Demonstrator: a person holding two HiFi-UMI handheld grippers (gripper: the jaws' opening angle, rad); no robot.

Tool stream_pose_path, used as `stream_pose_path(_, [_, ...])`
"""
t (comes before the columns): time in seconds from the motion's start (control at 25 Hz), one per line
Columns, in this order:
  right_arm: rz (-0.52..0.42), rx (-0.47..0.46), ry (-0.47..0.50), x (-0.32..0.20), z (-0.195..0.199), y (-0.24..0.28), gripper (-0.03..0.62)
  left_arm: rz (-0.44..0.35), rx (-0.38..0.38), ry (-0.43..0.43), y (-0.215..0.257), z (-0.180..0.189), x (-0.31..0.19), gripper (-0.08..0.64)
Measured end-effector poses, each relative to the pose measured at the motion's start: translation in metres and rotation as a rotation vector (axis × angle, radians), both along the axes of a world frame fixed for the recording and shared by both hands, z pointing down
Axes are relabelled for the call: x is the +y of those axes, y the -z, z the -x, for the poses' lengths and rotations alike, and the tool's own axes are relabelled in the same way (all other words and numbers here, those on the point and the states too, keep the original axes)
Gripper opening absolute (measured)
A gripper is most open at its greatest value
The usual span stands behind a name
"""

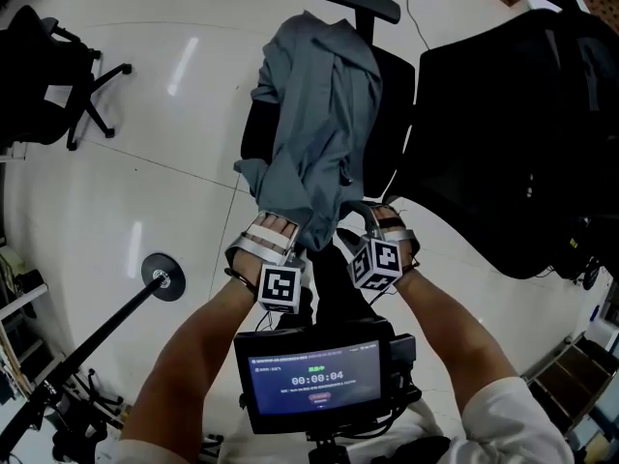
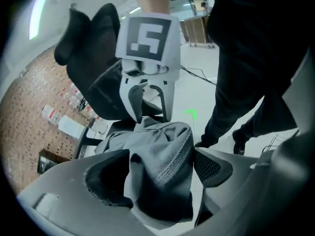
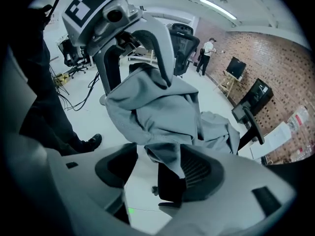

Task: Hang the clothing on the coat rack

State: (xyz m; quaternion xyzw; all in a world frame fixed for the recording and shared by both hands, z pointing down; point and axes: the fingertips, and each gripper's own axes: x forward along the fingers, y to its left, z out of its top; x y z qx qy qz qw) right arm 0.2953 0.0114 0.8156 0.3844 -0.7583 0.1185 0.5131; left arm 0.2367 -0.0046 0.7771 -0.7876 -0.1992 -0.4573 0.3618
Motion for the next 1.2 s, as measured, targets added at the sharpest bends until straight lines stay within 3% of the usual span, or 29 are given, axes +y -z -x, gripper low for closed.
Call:
stream_pose_path(0.2, [0.026,-0.008,-0.021,-0.002,-0.003,-0.008,0.291,-0.101,-0.063,-0.050,-0.034,0.000,-0.006,0.408])
stream_pose_path(0.24, [0.030,-0.012,-0.026,-0.001,-0.004,-0.008,0.291,-0.108,-0.071,-0.052,-0.037,-0.002,-0.009,0.387])
stream_pose_path(0.32, [0.037,-0.021,-0.040,0.000,-0.007,-0.009,0.291,-0.095,-0.082,-0.044,-0.037,-0.005,-0.013,0.252])
stream_pose_path(0.48, [0.043,-0.039,-0.056,0.002,-0.009,-0.009,0.291,0.047,-0.021,0.045,-0.015,-0.016,-0.014,0.090])
stream_pose_path(0.64, [0.020,-0.078,-0.084,0.001,-0.011,0.003,0.291,0.233,0.050,0.223,0.012,-0.023,-0.024,0.080])
stream_pose_path(0.88, [-0.016,-0.106,-0.139,-0.002,-0.024,0.017,0.291,0.511,0.213,0.507,0.068,-0.043,-0.054,0.067])
stream_pose_path(1.04, [-0.065,-0.109,-0.164,-0.021,-0.025,0.025,0.291,0.581,0.277,0.620,0.095,-0.049,-0.075,0.067])
stream_pose_path(1.12, [-0.107,-0.122,-0.187,-0.035,-0.028,0.034,0.336,0.592,0.298,0.640,0.105,-0.053,-0.079,0.067])
stream_pose_path(1.2, [-0.149,-0.135,-0.216,-0.050,-0.032,0.044,0.336,0.595,0.310,0.648,0.113,-0.057,-0.081,0.067])
